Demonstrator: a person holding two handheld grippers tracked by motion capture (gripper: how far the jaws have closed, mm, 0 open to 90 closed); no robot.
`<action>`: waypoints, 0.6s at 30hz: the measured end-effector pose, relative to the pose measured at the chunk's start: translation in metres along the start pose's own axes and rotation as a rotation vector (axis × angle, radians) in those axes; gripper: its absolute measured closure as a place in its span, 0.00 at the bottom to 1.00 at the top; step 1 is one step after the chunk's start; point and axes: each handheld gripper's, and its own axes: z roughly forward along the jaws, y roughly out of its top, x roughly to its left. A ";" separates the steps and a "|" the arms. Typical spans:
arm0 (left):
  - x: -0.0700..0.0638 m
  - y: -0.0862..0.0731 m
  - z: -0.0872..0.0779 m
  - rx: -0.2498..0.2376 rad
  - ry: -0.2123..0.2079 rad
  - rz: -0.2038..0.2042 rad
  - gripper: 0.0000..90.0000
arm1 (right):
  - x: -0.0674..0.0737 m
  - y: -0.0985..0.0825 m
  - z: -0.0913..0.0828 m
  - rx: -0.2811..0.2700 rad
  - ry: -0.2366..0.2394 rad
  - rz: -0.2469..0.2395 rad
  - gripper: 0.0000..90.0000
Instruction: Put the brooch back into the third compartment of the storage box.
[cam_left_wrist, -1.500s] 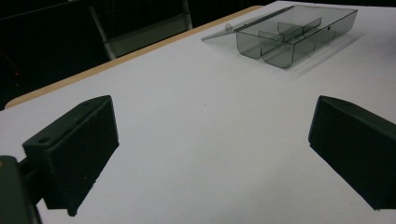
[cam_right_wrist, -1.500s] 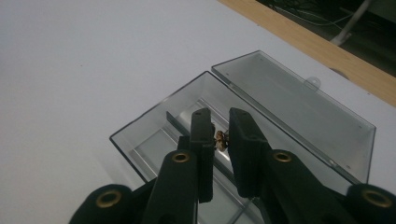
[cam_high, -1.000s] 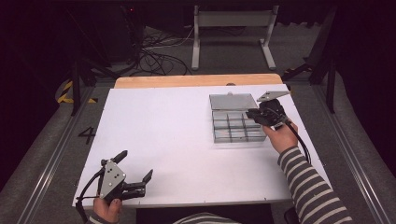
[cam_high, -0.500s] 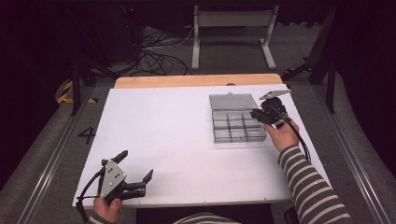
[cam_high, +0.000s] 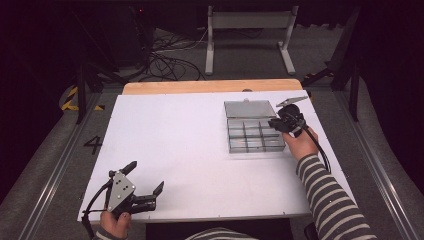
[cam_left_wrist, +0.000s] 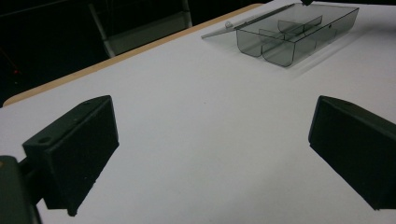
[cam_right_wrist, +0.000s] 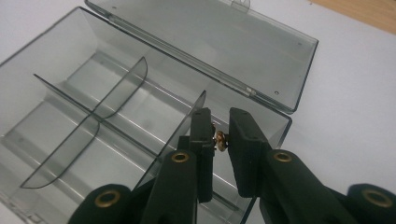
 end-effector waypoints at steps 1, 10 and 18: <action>0.000 0.000 0.000 0.002 0.000 0.001 0.02 | 0.000 0.000 0.002 0.003 -0.001 0.000 0.90; 0.001 0.000 0.000 0.004 0.000 0.003 0.02 | -0.004 -0.003 0.013 0.037 -0.012 0.007 0.90; 0.000 0.000 0.000 0.003 0.000 0.000 0.02 | -0.006 -0.005 0.017 0.055 -0.013 0.018 0.89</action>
